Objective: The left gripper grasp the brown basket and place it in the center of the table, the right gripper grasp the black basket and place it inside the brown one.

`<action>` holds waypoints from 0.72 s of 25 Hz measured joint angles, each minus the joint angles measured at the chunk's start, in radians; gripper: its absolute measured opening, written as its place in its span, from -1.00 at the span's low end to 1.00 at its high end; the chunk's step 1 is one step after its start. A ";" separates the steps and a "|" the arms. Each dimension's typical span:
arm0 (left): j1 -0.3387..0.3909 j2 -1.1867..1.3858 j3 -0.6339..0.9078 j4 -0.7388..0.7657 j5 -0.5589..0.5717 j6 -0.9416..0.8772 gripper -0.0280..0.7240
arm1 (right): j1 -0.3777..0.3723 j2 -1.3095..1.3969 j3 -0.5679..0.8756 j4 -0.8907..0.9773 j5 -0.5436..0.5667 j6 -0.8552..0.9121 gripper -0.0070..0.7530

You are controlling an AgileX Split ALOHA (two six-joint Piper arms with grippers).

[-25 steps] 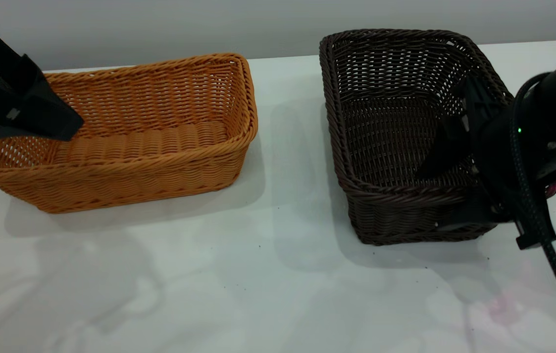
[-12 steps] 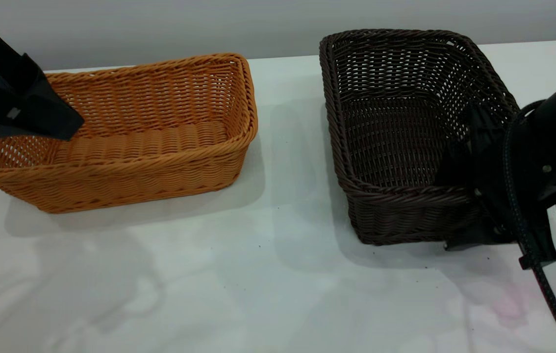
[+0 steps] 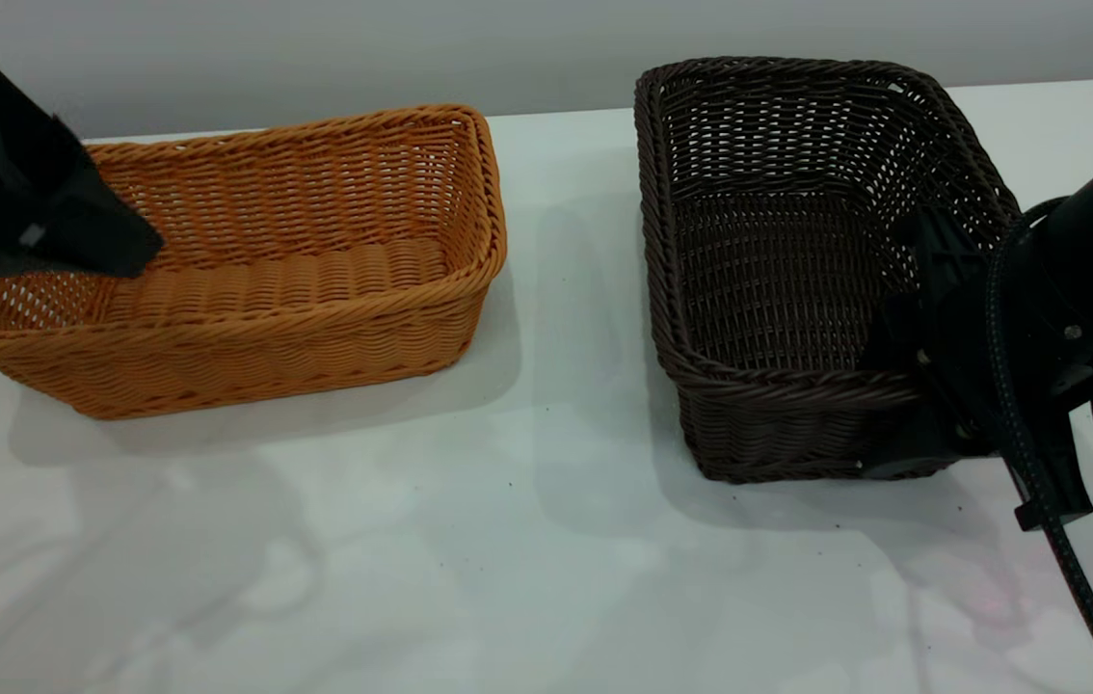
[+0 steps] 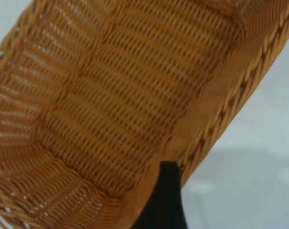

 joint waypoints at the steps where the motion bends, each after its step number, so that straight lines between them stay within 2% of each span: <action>1: 0.000 0.014 0.000 0.011 0.000 0.000 0.70 | 0.000 0.000 0.000 0.000 0.001 -0.005 -0.24; 7: 0.000 0.103 0.000 0.018 -0.024 0.018 0.68 | 0.000 -0.025 0.000 -0.001 0.002 -0.021 -0.24; 9: 0.000 0.129 0.000 0.018 -0.042 0.046 0.68 | -0.006 -0.045 0.000 -0.003 0.002 -0.028 -0.36; 18: 0.000 0.207 -0.061 0.018 -0.080 0.214 0.68 | -0.061 -0.101 0.001 -0.004 0.015 -0.166 -0.35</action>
